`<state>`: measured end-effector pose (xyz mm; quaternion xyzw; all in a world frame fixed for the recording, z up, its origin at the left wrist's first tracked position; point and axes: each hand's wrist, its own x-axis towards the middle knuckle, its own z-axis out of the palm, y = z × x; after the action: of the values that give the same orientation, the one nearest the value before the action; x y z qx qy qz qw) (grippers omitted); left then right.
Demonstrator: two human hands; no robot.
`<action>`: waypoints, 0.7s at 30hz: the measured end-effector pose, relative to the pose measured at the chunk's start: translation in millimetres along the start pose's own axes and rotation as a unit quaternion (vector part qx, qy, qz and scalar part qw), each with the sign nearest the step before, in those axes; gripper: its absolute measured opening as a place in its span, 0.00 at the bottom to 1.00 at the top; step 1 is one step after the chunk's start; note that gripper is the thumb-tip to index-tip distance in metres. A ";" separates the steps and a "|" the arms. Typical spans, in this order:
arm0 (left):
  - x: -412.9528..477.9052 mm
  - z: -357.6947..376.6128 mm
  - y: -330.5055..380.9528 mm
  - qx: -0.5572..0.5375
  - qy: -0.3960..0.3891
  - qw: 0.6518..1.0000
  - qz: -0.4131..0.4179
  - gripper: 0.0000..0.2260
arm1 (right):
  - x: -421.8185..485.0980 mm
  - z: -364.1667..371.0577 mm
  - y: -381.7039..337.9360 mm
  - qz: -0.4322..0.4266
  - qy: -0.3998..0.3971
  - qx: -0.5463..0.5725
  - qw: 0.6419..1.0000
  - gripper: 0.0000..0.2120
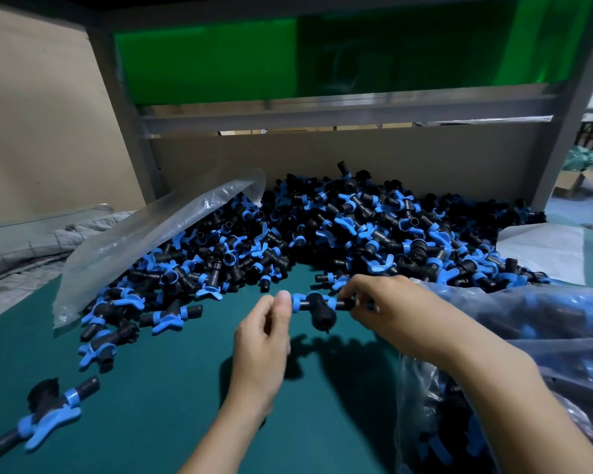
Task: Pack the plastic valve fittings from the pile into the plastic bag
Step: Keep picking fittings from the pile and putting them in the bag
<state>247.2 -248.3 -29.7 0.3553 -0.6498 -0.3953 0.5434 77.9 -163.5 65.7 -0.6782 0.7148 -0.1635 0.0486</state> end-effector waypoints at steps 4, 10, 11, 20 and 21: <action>-4.7 3.6 18.2 0.112 0.035 0.982 0.150 0.22 | 0.0 8.3 3.7 -0.005 -0.029 0.002 1.000 0.06; -5.3 17.2 49.6 0.207 0.025 0.916 0.341 0.20 | -2.2 3.5 3.1 -0.025 -0.026 0.027 0.999 0.10; -4.7 18.7 52.1 0.212 0.022 0.908 0.361 0.20 | -2.8 2.0 2.2 -0.023 -0.029 0.035 0.999 0.12; -0.1 19.4 56.7 0.210 0.019 0.911 0.354 0.14 | -2.1 0.4 2.3 -0.035 -0.026 0.058 0.997 0.12; 1.5 18.6 58.9 0.195 0.020 0.926 0.322 0.12 | -1.7 1.3 3.0 -0.037 -0.018 0.066 0.997 0.10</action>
<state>226.7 -221.7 22.2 0.2339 -0.7824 -0.0576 0.5743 75.6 -162.0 63.3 -0.7025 0.6758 -0.1996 0.0999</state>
